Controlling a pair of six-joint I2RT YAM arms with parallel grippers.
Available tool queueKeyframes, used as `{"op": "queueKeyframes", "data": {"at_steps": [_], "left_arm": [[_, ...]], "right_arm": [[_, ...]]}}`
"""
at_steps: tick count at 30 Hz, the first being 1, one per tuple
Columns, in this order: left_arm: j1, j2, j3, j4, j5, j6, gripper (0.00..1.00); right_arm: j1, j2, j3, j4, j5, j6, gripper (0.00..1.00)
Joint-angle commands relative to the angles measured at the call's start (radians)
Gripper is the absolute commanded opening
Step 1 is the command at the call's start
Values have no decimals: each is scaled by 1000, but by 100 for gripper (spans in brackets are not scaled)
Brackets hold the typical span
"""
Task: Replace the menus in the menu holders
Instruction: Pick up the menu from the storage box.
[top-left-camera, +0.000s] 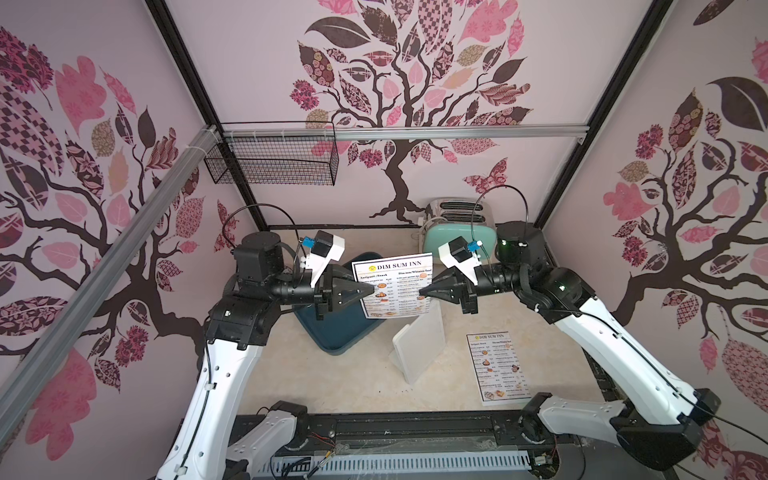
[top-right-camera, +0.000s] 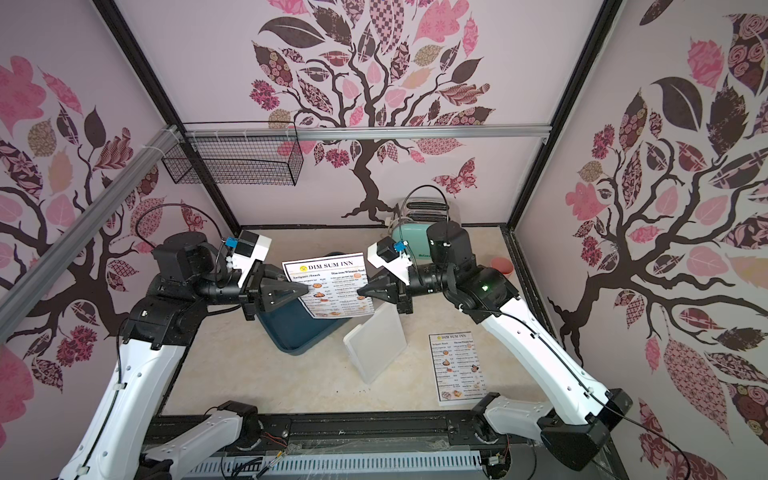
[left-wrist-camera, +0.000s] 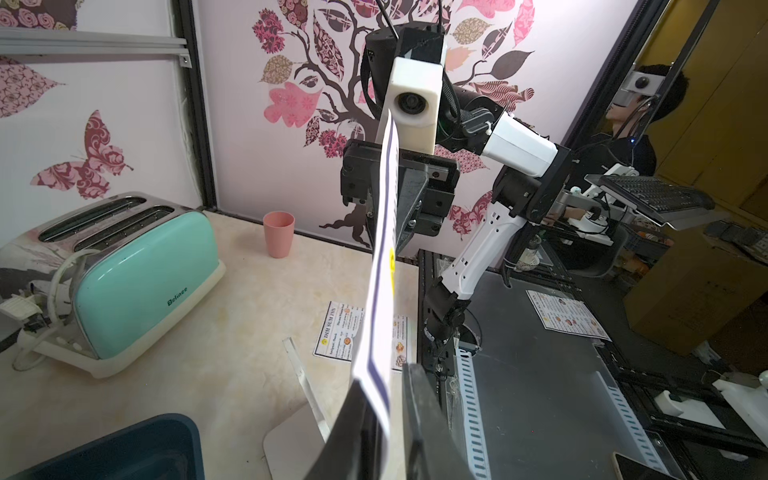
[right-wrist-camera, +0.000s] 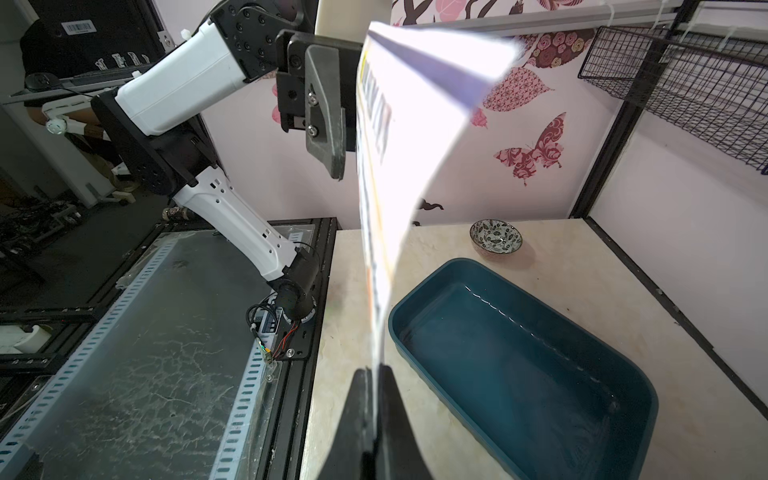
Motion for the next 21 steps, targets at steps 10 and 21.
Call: {"op": "queueKeyframes", "data": {"at_steps": [10,21], "left_arm": [[-5,-4,-14,9,25,11,17],[-4,-5,-13,-19,-35,45,0]], "right_arm": [[10,22,11,29,-49,46,0],[10,21,11,23,-61,67,0]]}}
